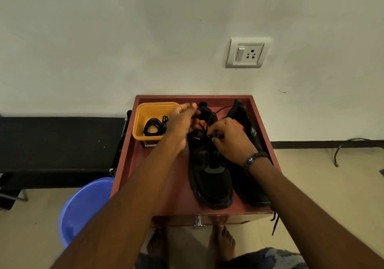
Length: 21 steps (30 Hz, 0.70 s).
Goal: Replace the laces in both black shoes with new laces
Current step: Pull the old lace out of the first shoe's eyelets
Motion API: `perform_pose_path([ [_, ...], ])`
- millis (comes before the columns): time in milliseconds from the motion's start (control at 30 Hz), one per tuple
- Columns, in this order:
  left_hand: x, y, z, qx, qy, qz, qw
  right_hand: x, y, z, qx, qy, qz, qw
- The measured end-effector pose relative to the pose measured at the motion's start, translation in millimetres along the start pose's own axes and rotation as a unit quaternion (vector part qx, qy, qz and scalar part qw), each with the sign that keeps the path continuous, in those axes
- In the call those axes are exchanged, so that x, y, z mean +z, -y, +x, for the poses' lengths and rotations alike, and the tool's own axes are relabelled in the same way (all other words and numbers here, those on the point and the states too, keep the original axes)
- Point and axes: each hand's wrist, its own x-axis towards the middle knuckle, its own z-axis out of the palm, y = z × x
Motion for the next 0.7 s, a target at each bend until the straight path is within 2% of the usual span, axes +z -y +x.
perform_pose_path([
  [100, -21, -21, 5, 0.003, -0.064, -0.094, 0.994, 3, -4, -3, 0.011, 0.034, -0.031, 0.999],
  [167, -40, -30, 9, 0.000, -0.100, -0.095, 0.990, 3, -6, -3, 0.013, 0.040, -0.042, 0.998],
  [233, -57, -28, 11, -0.023, -0.087, 0.024, 0.996, 1, -6, -2, 0.000, 0.043, -0.067, 0.997],
  [300, -63, -21, 7, -0.062, -0.020, 0.200, 0.978, -3, -5, 1, -0.023, 0.047, -0.106, 0.993],
  [333, -62, -18, 5, -0.066, 0.022, 0.306, 0.949, -5, -4, 2, -0.038, 0.047, -0.120, 0.991],
  [400, -58, -14, -2, -0.015, 0.079, 0.536, 0.841, -8, -3, 5, -0.071, 0.047, -0.139, 0.987],
  [433, -53, -11, -6, 0.029, 0.084, 0.609, 0.788, -8, -2, 5, -0.083, 0.047, -0.142, 0.985],
  [467, -48, -9, -9, 0.063, 0.073, 0.636, 0.765, -7, -3, 4, -0.091, 0.047, -0.142, 0.985],
  [500, -42, -5, -13, 0.084, 0.058, 0.634, 0.767, -7, -2, 4, -0.092, 0.049, -0.143, 0.984],
  [600, -25, 13, -24, 0.155, 0.015, 0.558, 0.815, -6, 1, 3, -0.083, 0.071, -0.165, 0.980],
  [700, -6, 27, -35, 0.172, 0.086, 0.516, 0.835, -6, 4, 9, -0.072, 0.123, -0.197, 0.970],
])
